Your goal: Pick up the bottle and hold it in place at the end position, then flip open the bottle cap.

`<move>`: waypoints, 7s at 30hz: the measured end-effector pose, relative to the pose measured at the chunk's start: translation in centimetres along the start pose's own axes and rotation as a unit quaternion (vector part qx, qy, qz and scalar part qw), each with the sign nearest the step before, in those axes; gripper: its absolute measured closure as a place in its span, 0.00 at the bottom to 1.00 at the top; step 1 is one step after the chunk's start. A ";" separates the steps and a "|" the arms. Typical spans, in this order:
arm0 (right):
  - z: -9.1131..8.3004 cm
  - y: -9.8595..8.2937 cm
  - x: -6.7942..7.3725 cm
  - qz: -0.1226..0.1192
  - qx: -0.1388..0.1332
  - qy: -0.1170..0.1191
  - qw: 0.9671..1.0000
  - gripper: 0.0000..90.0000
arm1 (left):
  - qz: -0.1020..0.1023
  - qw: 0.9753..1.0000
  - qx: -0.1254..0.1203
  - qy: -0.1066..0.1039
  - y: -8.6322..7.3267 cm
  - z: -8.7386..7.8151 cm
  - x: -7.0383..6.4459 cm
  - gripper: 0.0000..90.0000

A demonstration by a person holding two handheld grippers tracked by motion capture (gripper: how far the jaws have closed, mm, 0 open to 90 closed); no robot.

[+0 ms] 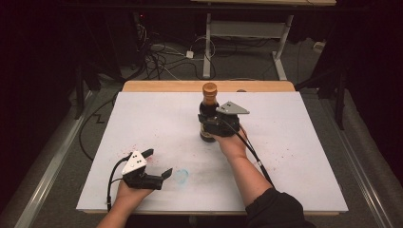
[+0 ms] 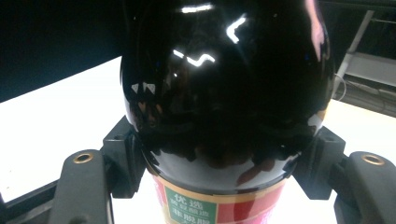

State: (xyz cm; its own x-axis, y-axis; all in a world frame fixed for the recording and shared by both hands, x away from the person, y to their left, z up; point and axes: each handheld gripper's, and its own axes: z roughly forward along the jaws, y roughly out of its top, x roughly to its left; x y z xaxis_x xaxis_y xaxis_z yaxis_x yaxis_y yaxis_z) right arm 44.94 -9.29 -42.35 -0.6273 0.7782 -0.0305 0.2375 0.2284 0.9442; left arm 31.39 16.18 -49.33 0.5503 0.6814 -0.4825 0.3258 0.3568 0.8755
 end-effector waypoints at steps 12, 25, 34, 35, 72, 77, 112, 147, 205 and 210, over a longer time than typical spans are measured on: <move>-0.4 -0.6 0.2 -0.005 -0.010 -0.001 1.000 0.34 | 0.001 1.000 0.000 0.002 0.0 0.0 0.0 0.00; -0.2 -0.5 0.0 -0.002 -0.004 0.007 1.000 0.29 | 0.048 0.998 0.050 -0.003 0.1 -0.6 0.7 0.00; -0.8 -0.3 -0.7 0.008 0.012 0.015 1.000 0.00 | 0.038 0.998 0.050 -0.008 0.2 -0.5 0.7 0.00; -0.8 -0.3 -0.7 0.008 0.012 0.015 1.000 0.00 | 0.038 0.998 0.049 -0.008 0.2 -0.5 0.7 0.00; -8.4 -3.5 -3.2 0.009 0.021 0.003 1.000 0.01 | -0.023 0.999 0.029 0.015 1.0 2.7 0.1 0.00; -8.8 -3.5 -3.5 0.012 0.017 0.003 1.000 0.02 | -0.018 1.000 0.014 0.002 1.9 4.6 -0.8 0.00; -9.8 -1.2 -4.1 -0.019 -0.006 0.014 1.000 0.99 | -0.029 0.998 0.029 -0.057 4.9 17.3 -3.1 0.00; -8.6 4.8 -3.2 -0.038 -0.014 0.041 0.998 1.00 | 0.001 0.997 0.034 -0.064 3.9 18.7 -3.5 0.31; -7.5 9.1 -1.8 -0.077 0.018 0.033 0.996 1.00 | 0.077 0.993 0.078 -0.045 3.8 18.1 -3.0 0.32; -7.5 9.1 -1.7 -0.075 0.018 0.033 0.996 1.00 | 0.073 0.994 0.074 -0.042 3.7 18.2 -3.1 0.32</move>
State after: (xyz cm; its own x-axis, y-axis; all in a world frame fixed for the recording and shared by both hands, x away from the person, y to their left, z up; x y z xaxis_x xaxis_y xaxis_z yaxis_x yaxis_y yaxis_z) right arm 42.61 -12.97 -31.26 -0.7044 0.6941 -0.1480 0.1629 0.3611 0.9182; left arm 44.90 3.81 -45.04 0.6605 0.6605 -0.3572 0.3443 0.1564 0.9258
